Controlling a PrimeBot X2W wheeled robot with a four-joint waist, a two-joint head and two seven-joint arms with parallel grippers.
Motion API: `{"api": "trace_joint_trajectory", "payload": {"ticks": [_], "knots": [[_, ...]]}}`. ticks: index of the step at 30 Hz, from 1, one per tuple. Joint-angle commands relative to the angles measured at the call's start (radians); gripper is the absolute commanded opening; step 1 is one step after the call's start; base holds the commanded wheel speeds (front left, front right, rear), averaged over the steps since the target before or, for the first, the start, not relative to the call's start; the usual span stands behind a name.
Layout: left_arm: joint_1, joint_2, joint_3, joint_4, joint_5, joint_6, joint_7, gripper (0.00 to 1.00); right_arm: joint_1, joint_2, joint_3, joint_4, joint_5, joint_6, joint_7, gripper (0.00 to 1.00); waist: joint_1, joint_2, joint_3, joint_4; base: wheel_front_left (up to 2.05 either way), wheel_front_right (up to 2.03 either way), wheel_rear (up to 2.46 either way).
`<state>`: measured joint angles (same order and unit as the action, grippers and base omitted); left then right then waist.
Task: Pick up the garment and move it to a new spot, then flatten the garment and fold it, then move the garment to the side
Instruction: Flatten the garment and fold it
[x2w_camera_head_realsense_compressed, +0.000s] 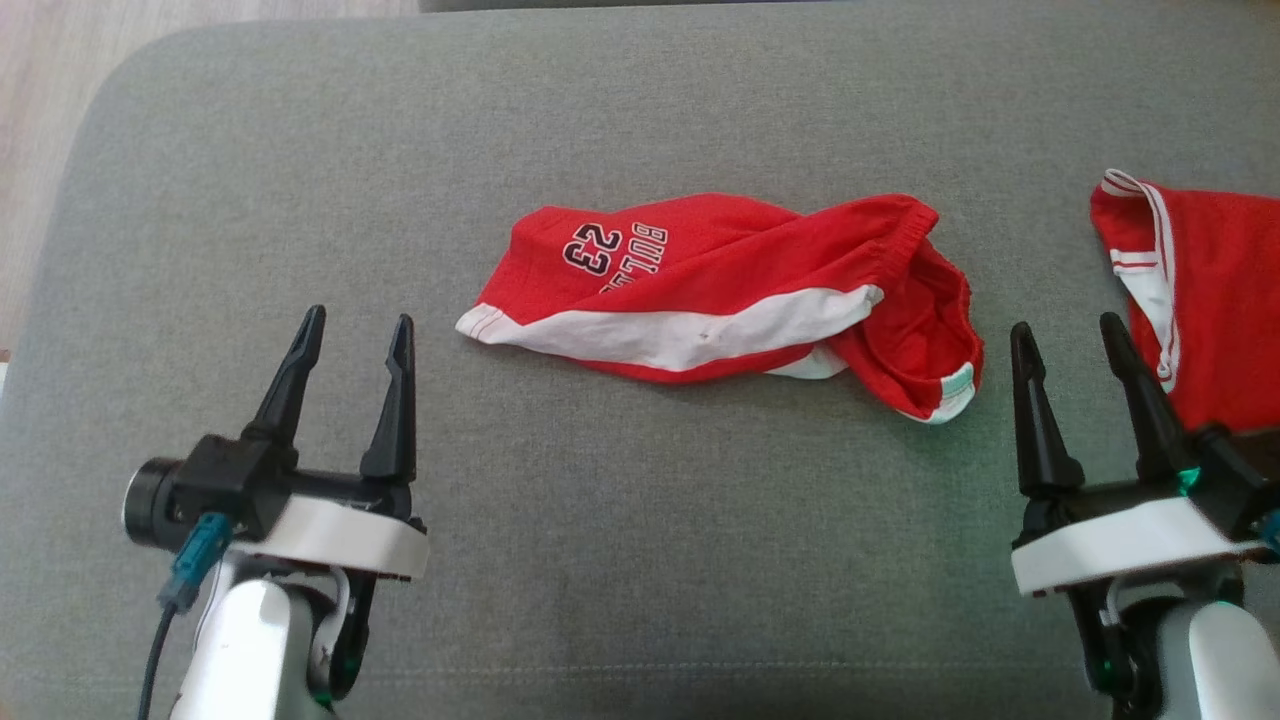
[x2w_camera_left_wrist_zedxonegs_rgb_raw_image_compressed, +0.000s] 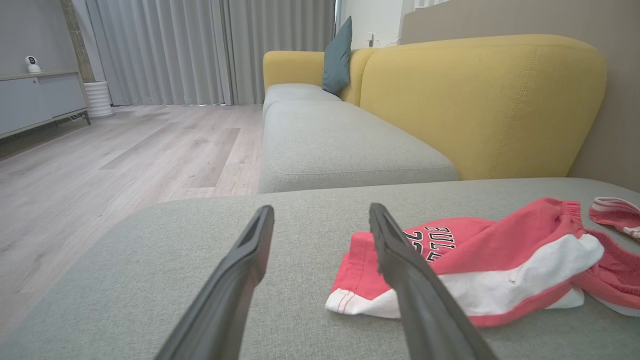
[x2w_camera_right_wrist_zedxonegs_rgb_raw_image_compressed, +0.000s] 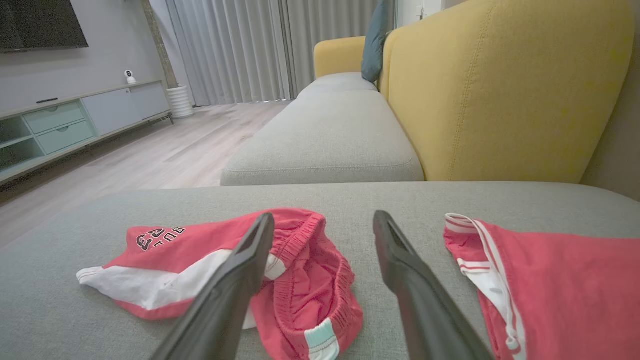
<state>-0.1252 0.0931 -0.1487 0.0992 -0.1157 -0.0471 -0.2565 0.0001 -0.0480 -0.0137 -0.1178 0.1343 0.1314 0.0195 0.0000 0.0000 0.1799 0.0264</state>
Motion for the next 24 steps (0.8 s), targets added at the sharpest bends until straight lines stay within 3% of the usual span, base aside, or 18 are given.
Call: {"api": "trace_joint_trajectory", "payload": {"ticks": [1, 8, 15, 24], "knots": [[-0.022, 0.021, 0.032, -0.028, 0.009, 0.006, -0.005, 1.00, -0.002, -0.004, 0.022, -0.039, 0.008, -0.001, 0.007, 1.00, 0.0000, 0.0000, 0.001, -0.001, 0.00, 0.00, 0.00], [-0.065, 0.029, 0.007, -0.004, -0.008, -0.023, 0.023, 1.00, -0.014, -0.003, 0.032, -0.042, 0.018, -0.001, 0.005, 1.00, 0.0000, 0.0000, 0.026, -0.011, 0.00, 0.00, 0.00], [-0.176, 0.033, -0.032, 0.103, -0.057, -0.056, 0.163, 1.00, -0.032, -0.002, 0.052, -0.042, 0.030, -0.001, 0.004, 1.00, 0.0000, 0.0000, 0.079, -0.044, 0.00, 0.00, 0.00], [-0.285, 0.031, -0.014, 0.292, -0.154, -0.068, 0.300, 1.00, -0.040, -0.002, 0.061, -0.028, 0.049, -0.001, -0.007, 1.00, 0.0000, 0.0000, 0.115, -0.069, 0.00, 0.00, 0.00]]}}
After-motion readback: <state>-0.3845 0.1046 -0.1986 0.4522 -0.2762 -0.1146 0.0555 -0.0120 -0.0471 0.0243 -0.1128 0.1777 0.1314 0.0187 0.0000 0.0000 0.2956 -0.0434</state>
